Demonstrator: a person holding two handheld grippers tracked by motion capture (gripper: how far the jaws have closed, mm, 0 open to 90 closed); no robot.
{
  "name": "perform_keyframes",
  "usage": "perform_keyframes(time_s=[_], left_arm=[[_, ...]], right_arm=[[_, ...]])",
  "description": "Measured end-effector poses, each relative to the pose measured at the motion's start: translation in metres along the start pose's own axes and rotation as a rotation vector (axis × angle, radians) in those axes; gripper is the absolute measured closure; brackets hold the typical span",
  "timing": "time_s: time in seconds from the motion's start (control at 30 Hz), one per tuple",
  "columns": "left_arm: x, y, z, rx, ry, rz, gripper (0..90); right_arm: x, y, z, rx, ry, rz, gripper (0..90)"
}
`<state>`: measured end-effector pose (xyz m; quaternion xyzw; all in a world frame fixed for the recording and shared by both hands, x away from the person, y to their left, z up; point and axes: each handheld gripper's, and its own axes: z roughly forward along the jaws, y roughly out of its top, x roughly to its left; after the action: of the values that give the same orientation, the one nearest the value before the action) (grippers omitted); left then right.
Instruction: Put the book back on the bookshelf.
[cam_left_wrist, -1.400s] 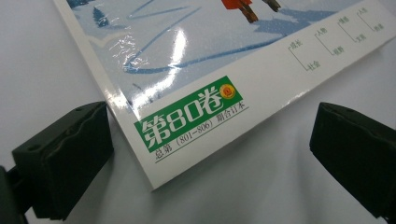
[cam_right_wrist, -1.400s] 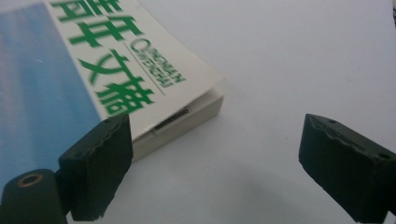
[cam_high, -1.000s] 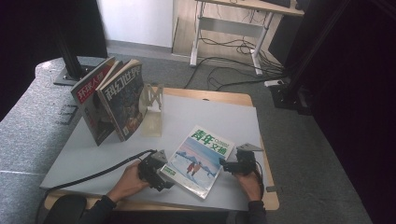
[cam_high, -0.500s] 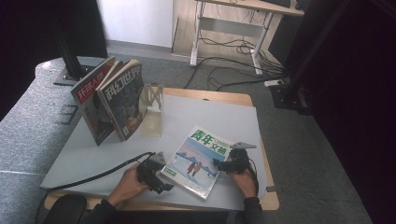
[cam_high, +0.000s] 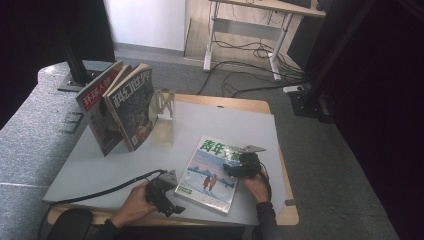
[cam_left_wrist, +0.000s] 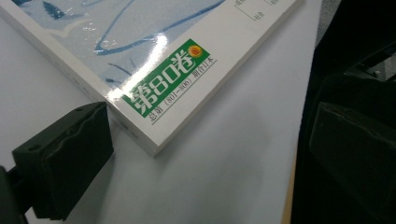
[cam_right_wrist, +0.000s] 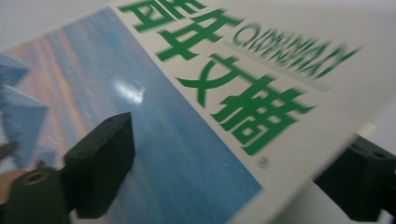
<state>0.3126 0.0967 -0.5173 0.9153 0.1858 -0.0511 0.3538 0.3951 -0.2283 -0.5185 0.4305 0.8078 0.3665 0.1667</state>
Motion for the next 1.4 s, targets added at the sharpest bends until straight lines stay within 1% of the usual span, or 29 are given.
perform_keyframes(time_s=[0.07, 0.1, 0.13, 0.17, 0.23, 0.27, 0.3, 0.33, 0.37, 0.4, 0.43, 0.47, 0.5, 0.6, 0.63, 0.67, 0.7, 0.73, 0.87, 0.93, 1.07, 1.13, 1.23, 1.3, 1.4], left_arm=[[0.0, -0.001, -0.002, -0.017, -0.02, -0.006, 0.0], [0.0, -0.001, -0.003, -0.029, -0.034, -0.01, 0.0], [0.0, -0.002, -0.005, -0.039, -0.038, -0.013, 0.5], [-0.001, -0.002, -0.006, -0.039, -0.033, -0.011, 2.7], [-0.001, -0.003, -0.006, -0.042, -0.022, -0.004, 4.6], [0.0, -0.004, -0.006, -0.039, -0.018, -0.004, 5.0], [0.001, -0.004, -0.005, -0.03, -0.013, -0.008, 5.4], [0.003, -0.004, -0.004, -0.021, -0.006, -0.007, 5.5], [0.005, -0.005, -0.002, -0.019, 0.013, -0.005, 4.9], [0.006, -0.006, -0.001, -0.027, 0.014, -0.006, 4.9], [0.007, -0.006, -0.002, -0.036, 0.01, -0.016, 5.3], [0.009, -0.005, -0.002, -0.039, 0.004, -0.022, 6.0], [0.01, -0.005, -0.002, -0.045, 0.001, -0.024, 6.2], [0.008, -0.006, -0.001, -0.053, 0.002, -0.022, 7.7], [0.007, -0.006, -0.001, -0.054, 0.007, -0.023, 8.3], [0.005, -0.006, 0.0, -0.059, 0.016, -0.021, 7.9], [0.004, -0.007, 0.0, -0.058, 0.02, -0.02, 7.9], [0.004, -0.007, 0.0, -0.056, 0.021, -0.018, 7.8], [0.001, -0.007, -0.001, -0.05, 0.014, -0.021, 7.7], [-0.001, -0.008, -0.001, -0.05, -0.01, -0.025, 7.7], [-0.008, -0.01, 0.0, -0.054, -0.04, -0.009, 8.3], [-0.011, -0.011, 0.0, -0.051, -0.055, 0.002, 8.4], [-0.014, -0.013, 0.0, -0.049, -0.066, 0.014, 9.6], [-0.016, -0.013, 0.0, -0.046, -0.071, 0.029, 9.7], [-0.014, -0.013, 0.0, -0.045, -0.084, 0.034, 9.8]], right_arm=[[0.004, 0.003, 0.004, -0.01, 0.033, 0.002, 12.9], [0.006, 0.005, 0.006, -0.01, 0.036, -0.002, 12.5], [0.008, 0.007, 0.007, -0.003, 0.026, -0.006, 11.4], [0.01, 0.008, 0.008, 0.001, 0.014, -0.003, 9.3], [0.008, 0.007, 0.008, -0.001, 0.002, 0.005, 6.6], [0.005, 0.006, 0.006, -0.004, -0.011, 0.012, 4.2], [0.002, 0.004, 0.004, 0.002, -0.038, 0.017, 1.4], [-0.001, 0.001, 0.001, 0.007, -0.066, 0.023, 2.4], [-0.005, -0.002, -0.001, 0.006, -0.054, 0.038, 3.1], [-0.009, -0.006, -0.003, 0.005, -0.048, 0.062, 1.4], [-0.012, -0.009, -0.005, 0.005, -0.052, 0.083, 0.0], [-0.014, -0.012, -0.006, 0.007, -0.051, 0.098, 0.0], [-0.016, -0.014, -0.007, 0.009, -0.039, 0.115, 0.0], [-0.019, -0.016, -0.006, 0.006, -0.005, 0.136, 0.8], [-0.02, -0.016, -0.005, 0.003, 0.016, 0.137, 3.8], [-0.019, -0.016, -0.004, 0.0, 0.041, 0.141, 3.5], [-0.018, -0.015, -0.002, 0.002, 0.041, 0.148, 2.3], [-0.018, -0.015, -0.001, 0.001, 0.039, 0.147, 1.7], [-0.014, -0.011, 0.002, 0.002, 0.022, 0.106, 0.0], [-0.013, -0.009, 0.004, 0.0, 0.018, 0.091, 0.0], [-0.014, -0.004, 0.009, -0.003, 0.026, 0.081, 0.0], [-0.013, -0.002, 0.012, -0.003, 0.026, 0.083, 0.0], [-0.013, 0.001, 0.014, -0.001, 0.032, 0.071, 0.0], [-0.011, 0.004, 0.016, -0.001, 0.02, 0.058, 0.0], [-0.008, 0.009, 0.019, 0.0, -0.005, 0.032, 0.0]])
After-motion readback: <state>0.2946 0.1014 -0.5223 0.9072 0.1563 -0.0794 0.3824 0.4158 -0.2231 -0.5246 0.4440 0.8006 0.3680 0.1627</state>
